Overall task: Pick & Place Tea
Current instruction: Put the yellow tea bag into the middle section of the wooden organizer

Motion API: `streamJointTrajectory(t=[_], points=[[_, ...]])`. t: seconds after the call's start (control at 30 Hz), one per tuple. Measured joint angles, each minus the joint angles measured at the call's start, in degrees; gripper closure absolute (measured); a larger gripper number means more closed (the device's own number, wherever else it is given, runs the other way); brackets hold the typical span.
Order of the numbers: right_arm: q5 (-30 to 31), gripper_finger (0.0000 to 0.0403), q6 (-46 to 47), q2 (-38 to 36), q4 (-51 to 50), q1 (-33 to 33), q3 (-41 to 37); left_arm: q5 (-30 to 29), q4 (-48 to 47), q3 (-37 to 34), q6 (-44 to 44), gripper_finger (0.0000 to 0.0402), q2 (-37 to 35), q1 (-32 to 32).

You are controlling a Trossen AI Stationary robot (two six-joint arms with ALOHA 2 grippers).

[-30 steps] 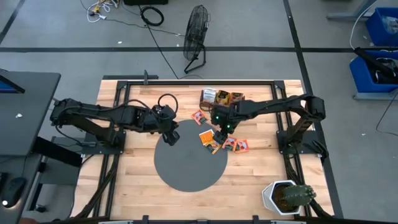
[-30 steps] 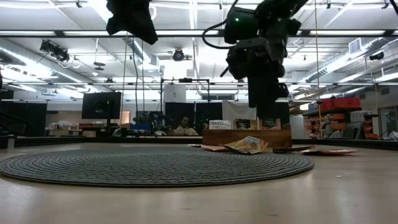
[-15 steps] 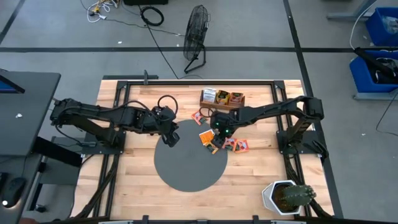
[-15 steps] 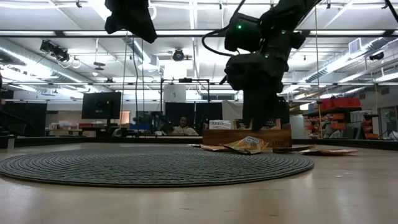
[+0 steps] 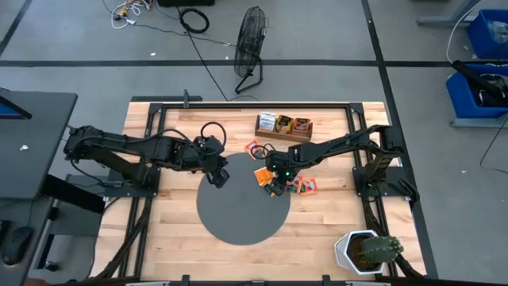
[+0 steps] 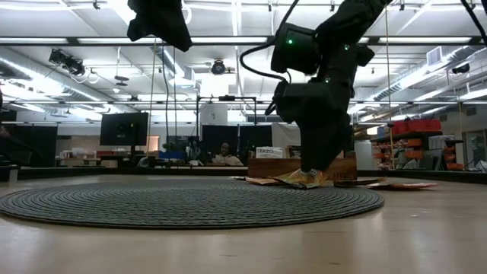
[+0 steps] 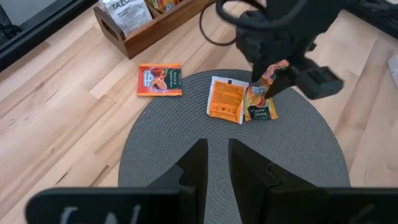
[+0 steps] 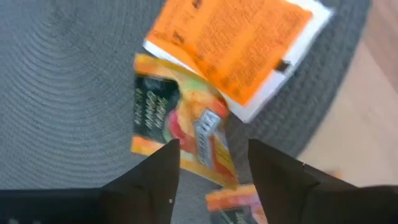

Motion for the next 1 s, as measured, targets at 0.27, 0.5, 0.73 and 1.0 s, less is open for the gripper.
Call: streamJointTrajectory(t=[0.27, 0.5, 0.73, 1.0], points=[[0.07, 0.0313, -1.57, 0.02, -0.14, -0.02, -0.04, 0.00, -0.02, 0.00, -0.61, 0.0335, 0.00, 0.02], [-2.21, 0.0393, -2.05, 0.02, 0.35, -0.02, -0.03, -0.02, -0.03, 0.00, -1.22, 0.0335, 0.00, 0.07], [-2.86, 0.0401, -1.62, -3.90, -1.63, -0.02, -0.02, -0.02, -0.05, 0.00, -1.77, 0.0335, 0.00, 0.07], [5.54, 0.0402, 4.79, -15.58, -0.04, 0.02, -0.02, -2.12, 1.52, 0.00, -4.00, 0.0335, 0.00, 0.22]])
